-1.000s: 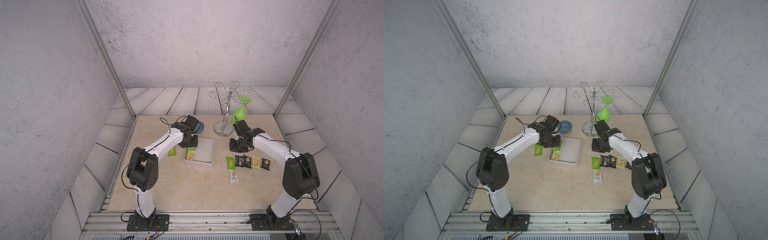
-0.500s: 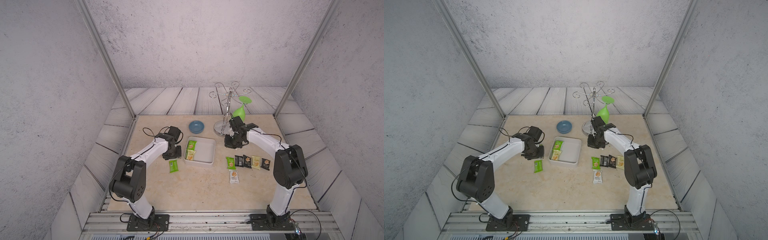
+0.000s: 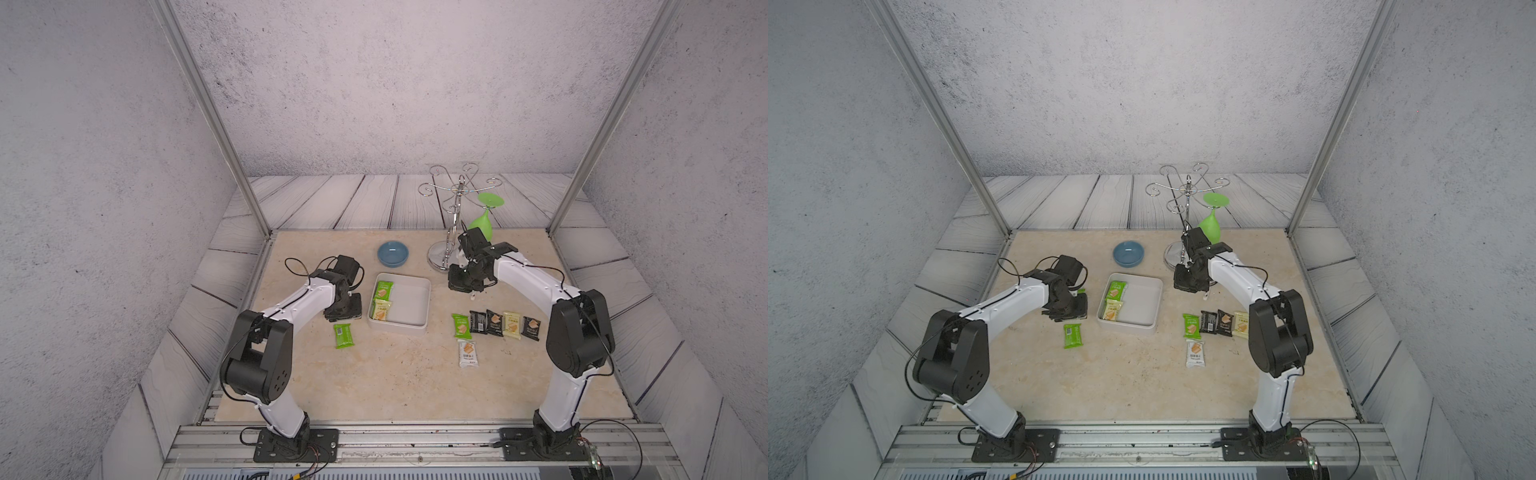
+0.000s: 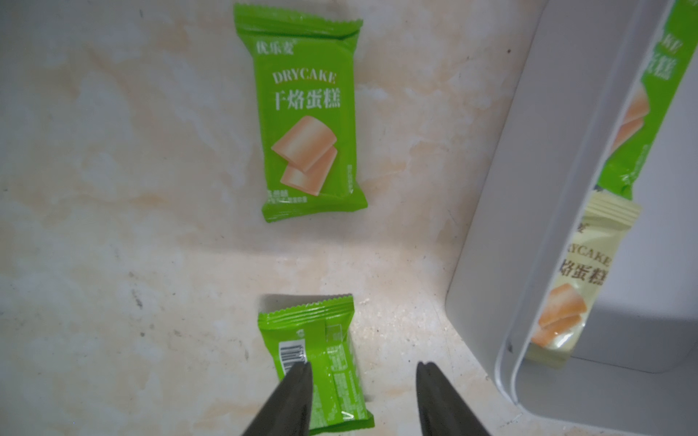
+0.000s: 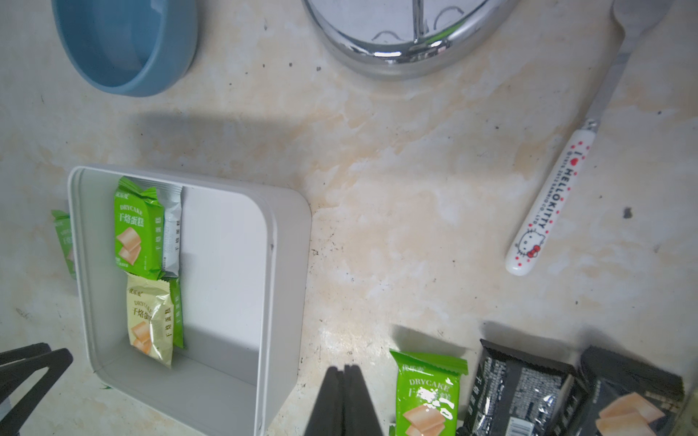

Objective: Take the cookies out of the storage box
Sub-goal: Place the cookie at the center of the board.

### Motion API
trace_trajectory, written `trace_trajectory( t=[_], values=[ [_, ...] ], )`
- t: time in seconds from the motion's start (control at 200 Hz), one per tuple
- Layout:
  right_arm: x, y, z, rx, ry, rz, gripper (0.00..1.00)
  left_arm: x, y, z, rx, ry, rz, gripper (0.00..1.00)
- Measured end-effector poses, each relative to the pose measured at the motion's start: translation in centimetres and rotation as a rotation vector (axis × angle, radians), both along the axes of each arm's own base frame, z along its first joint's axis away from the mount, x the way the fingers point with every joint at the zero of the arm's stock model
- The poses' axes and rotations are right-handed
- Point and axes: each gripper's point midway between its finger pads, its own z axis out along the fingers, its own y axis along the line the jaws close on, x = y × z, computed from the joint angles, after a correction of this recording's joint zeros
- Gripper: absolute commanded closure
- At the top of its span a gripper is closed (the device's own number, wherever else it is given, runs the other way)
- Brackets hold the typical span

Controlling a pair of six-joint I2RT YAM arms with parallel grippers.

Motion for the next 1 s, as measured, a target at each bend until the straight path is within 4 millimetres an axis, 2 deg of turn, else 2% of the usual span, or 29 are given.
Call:
trace_trajectory(
  t=[0.205,0.445,0.645,0.831,1.001],
  values=[
    [0.0,0.0,-0.1,-0.002,0.001,0.0,0.92,1.5,-0.8,2.2,-0.03,-0.045,-0.004,0.49],
    [-0.9,-0.5,-0.6,-0.013,0.018,-0.001,0.91,3.0,-2.8,5.3,-0.114,-0.107,-0.023,0.31],
    [-1.8,-1.0,-0.4,-0.024,0.012,-0.002,0.9,2.7,-6.4,6.6,-0.154,-0.116,-0.105,0.29],
    [-3.0,-1.7,-0.3,-0.032,0.007,-0.007,0.9,2.5,-9.8,6.2,-0.155,-0.096,-0.18,0.29],
    [-4.2,-2.4,-0.7,-0.043,0.016,-0.013,0.9,2.7,-10.7,4.6,-0.092,-0.057,-0.204,0.29]
  ],
)
